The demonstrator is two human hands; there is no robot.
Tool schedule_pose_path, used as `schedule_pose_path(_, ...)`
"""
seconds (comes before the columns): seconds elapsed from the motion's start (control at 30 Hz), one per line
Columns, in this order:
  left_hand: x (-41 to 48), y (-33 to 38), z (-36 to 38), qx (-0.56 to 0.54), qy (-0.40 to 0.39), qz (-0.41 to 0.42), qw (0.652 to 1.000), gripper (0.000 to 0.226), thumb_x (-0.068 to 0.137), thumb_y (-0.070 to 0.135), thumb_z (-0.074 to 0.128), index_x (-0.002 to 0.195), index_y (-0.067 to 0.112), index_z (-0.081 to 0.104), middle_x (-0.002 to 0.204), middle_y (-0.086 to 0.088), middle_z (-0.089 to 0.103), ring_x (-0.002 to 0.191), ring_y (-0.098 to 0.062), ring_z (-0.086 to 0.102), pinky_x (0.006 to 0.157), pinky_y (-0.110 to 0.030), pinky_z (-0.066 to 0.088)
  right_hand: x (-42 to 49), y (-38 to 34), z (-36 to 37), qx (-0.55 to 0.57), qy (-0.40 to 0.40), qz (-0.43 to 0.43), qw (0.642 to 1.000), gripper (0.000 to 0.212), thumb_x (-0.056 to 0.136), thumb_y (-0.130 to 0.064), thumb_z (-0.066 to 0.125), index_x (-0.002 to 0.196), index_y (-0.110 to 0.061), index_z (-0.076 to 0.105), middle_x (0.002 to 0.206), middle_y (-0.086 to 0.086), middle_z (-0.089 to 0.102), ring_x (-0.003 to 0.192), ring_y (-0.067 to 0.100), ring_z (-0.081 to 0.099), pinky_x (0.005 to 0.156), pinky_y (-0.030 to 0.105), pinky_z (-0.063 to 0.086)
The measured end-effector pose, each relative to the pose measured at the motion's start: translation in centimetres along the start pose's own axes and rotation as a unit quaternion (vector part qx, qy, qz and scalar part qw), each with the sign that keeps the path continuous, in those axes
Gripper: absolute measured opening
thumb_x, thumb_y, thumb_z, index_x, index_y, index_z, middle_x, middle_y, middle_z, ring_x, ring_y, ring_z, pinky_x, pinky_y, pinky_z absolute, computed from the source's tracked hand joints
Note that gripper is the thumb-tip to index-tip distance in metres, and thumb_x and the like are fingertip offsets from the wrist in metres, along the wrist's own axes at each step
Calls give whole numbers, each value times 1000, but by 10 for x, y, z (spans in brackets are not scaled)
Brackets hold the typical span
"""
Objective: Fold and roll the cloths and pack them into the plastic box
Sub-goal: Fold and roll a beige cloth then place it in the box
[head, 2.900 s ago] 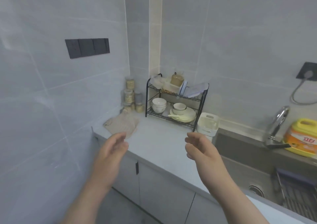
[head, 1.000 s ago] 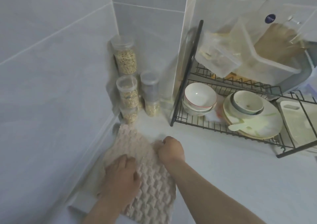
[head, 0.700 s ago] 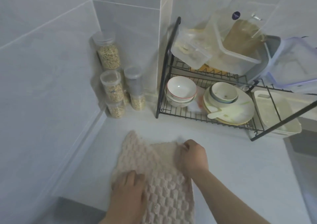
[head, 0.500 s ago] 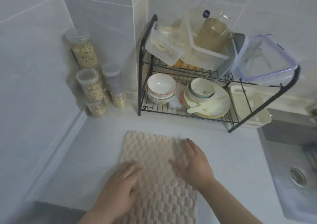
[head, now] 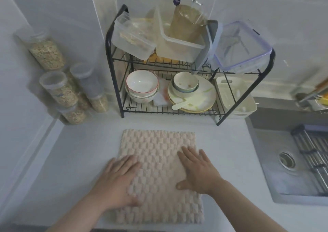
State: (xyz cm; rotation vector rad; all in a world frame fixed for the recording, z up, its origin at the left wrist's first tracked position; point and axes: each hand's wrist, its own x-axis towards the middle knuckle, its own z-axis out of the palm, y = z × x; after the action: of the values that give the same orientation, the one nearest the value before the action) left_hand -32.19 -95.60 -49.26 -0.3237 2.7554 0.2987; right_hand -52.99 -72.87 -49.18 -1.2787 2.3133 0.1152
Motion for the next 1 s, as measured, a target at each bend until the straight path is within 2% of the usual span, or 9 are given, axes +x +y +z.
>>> schedule_pose_path(0.07,12,-7,-13,-26,40,22,999,108,57,92,36,144,27,39,154,1,25,143,-18,21,113,-28,5,2,10,-6,39,37,-7,999,109,69,-84,44,153,-31,-1,159,-11,-11,146,10,-15,119,37,-9)
schedule_pose_path(0.13,32,-14,-30,-76,115,33,990,82,80,71,42,143,19,41,155,1,25,143,-18,25,115,-24,9,10,20,-17,109,151,9,983,91,76,-78,49,150,-31,27,159,-7,18,148,14,11,118,30,8)
schedule_pose_path(0.2,59,-21,-46,-127,147,13,981,55,93,40,48,142,16,43,155,2,29,143,-13,25,115,-21,12,24,32,-30,144,222,53,963,59,86,-53,61,134,-20,53,145,4,45,134,25,41,109,31,33)
schedule_pose_path(0.23,74,-23,-51,-154,133,3,979,51,96,32,49,144,17,40,156,4,26,144,-11,22,117,-23,14,33,37,-37,141,212,69,965,47,90,-39,60,132,-17,56,141,6,47,129,29,45,105,33,38)
schedule_pose_path(0.33,113,-29,-59,-121,57,-12,991,52,98,27,47,147,20,34,157,6,23,142,-15,21,117,-28,19,58,45,-47,94,130,100,982,44,93,-26,46,136,-19,47,141,4,43,122,30,43,101,36,39)
schedule_pose_path(0.47,132,-34,-61,-96,76,-38,992,30,96,11,45,124,11,55,125,-3,51,114,-21,43,96,-33,39,73,52,-48,67,110,107,986,34,94,-19,43,127,-16,52,119,7,50,110,29,43,93,34,42)
schedule_pose_path(0.6,139,-34,-71,-57,72,-88,992,22,92,25,57,109,11,59,107,-3,50,107,-22,49,86,-34,44,74,58,-51,69,142,105,982,16,89,-19,51,96,-16,64,94,1,48,99,28,48,84,33,43)
schedule_pose_path(0.77,135,-27,-85,-142,147,-106,973,12,86,25,65,97,20,64,99,7,52,94,-19,57,74,-29,43,61,55,-72,162,185,136,960,4,88,-16,59,90,-15,55,89,-3,48,84,22,50,65,29,39)
schedule_pose_path(1.0,69,-8,-95,-203,231,-57,950,9,83,11,69,91,13,72,82,5,59,73,-16,56,67,-28,43,-1,39,-81,245,262,118,926,11,83,-3,62,89,-13,65,85,-3,56,76,18,54,63,25,41)
